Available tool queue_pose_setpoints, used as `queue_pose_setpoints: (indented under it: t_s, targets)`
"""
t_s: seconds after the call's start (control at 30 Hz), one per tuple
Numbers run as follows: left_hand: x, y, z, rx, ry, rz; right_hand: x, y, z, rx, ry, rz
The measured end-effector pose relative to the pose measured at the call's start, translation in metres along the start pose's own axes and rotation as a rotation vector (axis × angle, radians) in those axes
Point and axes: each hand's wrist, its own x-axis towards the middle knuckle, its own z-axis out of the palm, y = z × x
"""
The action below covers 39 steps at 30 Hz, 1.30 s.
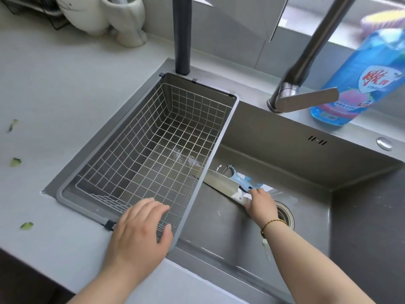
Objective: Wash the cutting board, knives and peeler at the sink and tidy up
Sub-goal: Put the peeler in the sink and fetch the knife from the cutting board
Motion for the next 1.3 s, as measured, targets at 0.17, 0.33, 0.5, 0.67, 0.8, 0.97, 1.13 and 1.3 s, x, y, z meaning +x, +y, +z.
queue_pose_setpoints:
  t_s: [0.17,0.33,0.5,0.67,0.8,0.97,1.13,1.3]
  targets:
    - [-0.001,0.0,0.0,-0.005,0.052,0.018,-0.027,-0.012,-0.022,0.244,0.075,0.044]
    - [-0.003,-0.004,-0.004,-0.096,0.085,0.059,-0.076,-0.043,-0.051,0.426,0.191,0.015]
    - [-0.024,-0.016,-0.038,-0.201,0.065,0.137,-0.13,-0.104,-0.077,0.553,0.311,-0.13]
    - [-0.084,-0.083,-0.104,-0.219,0.181,0.09,-0.188,-0.207,-0.079,0.647,0.282,-0.328]
    - [-0.14,-0.155,-0.167,-0.162,0.344,-0.068,-0.235,-0.304,-0.071,0.622,0.266,-0.507]
    - [-0.231,-0.251,-0.228,-0.042,0.545,-0.289,-0.292,-0.418,-0.04,0.562,0.214,-0.684]
    - [-0.311,-0.332,-0.252,0.027,0.545,-0.57,-0.333,-0.5,0.003,0.512,0.114,-0.793]
    - [-0.342,-0.379,-0.249,0.029,0.363,-0.808,-0.356,-0.56,0.029,0.34,-0.017,-0.858]
